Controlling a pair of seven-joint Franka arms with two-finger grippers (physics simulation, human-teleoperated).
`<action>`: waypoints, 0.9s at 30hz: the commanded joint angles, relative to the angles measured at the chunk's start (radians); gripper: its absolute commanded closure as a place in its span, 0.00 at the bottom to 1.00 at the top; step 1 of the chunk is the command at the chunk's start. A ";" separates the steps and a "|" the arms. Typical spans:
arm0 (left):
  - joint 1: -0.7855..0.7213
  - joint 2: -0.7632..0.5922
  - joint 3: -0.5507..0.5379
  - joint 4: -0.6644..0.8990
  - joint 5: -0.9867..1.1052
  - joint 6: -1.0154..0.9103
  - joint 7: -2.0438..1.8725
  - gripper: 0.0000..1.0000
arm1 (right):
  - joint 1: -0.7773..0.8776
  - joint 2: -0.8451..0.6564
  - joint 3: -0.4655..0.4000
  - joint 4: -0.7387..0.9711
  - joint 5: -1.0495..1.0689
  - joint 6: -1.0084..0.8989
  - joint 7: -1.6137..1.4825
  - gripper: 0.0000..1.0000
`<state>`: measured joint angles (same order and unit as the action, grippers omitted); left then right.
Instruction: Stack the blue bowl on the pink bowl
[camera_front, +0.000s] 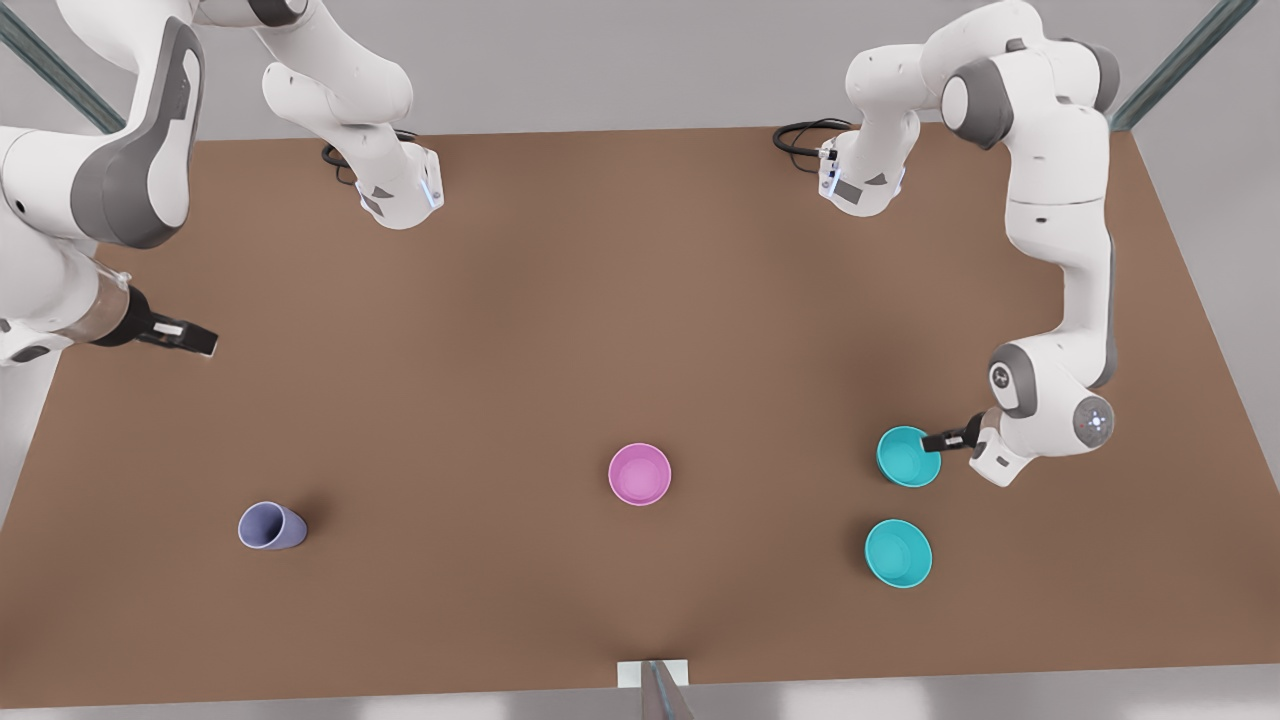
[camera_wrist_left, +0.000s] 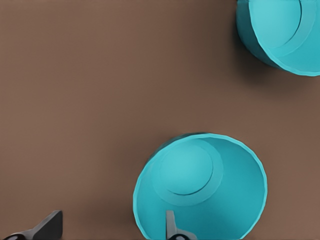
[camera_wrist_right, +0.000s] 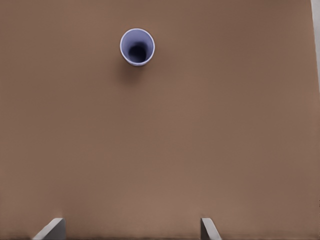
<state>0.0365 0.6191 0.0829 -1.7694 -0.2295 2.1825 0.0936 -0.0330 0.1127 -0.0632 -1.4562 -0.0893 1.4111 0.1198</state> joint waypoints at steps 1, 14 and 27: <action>0.002 0.008 0.000 -0.010 -0.021 0.128 0.288 0.00 | -0.002 -0.001 -0.001 0.000 0.003 -0.043 -0.204 0.00; 0.000 0.019 -0.034 -0.042 -0.145 0.122 0.279 0.28 | -0.004 0.018 -0.001 0.002 0.002 -0.064 -0.232 0.00; -0.042 -0.042 -0.032 -0.031 -0.163 0.057 0.128 0.79 | -0.002 0.036 -0.001 0.004 0.002 -0.078 -0.233 0.00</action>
<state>0.0023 0.5861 0.0502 -1.8022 -0.3875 2.2792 0.2819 -0.0354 0.1484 -0.0641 -1.4526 -0.0879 1.3350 -0.0586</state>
